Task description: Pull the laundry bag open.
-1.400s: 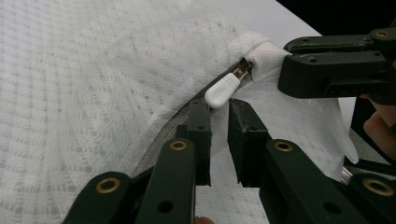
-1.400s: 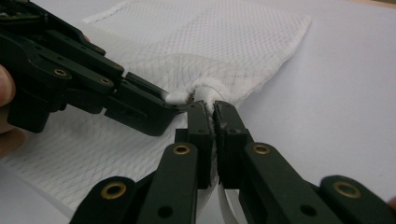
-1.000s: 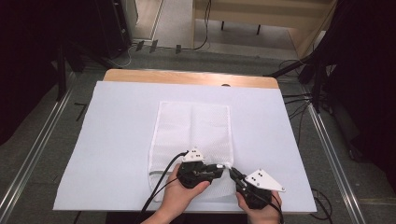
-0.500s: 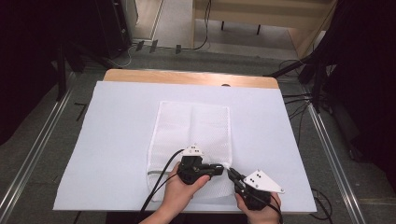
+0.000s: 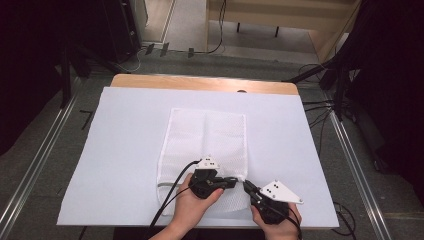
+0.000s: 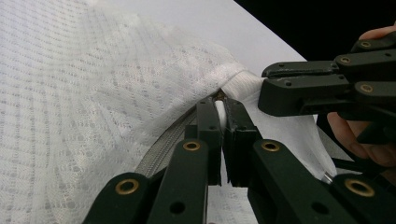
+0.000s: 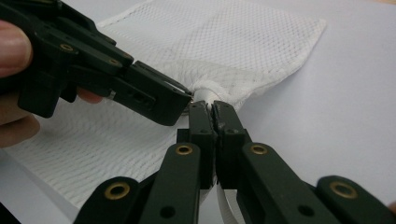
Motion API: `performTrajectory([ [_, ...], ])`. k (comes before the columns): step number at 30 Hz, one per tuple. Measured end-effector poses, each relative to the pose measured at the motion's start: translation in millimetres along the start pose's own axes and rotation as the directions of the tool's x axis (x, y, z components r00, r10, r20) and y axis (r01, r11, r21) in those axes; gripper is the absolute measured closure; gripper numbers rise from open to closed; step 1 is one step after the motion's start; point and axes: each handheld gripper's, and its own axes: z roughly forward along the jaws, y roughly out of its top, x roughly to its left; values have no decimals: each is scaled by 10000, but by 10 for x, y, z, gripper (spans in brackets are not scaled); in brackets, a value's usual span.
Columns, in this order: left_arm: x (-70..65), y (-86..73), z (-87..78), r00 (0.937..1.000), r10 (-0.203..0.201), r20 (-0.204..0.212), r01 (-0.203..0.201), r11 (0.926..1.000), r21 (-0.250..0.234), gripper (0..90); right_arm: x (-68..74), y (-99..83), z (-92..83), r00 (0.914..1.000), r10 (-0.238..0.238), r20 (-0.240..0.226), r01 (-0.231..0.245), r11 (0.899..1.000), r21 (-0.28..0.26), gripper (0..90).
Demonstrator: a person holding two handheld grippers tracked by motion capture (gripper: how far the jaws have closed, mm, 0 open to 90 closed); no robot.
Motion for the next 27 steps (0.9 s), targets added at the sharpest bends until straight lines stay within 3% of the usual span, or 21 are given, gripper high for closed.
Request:
performTrajectory([
  [19,39,-21,-28,9988,286,-387,-275,9992,275,874,13,16,-14,9994,-222,248,220,9997,105,899],
  [27,157,-76,-130,9978,43,-656,-26,9996,265,874,-14,19,-44,9991,-178,390,177,9998,29,899],
])
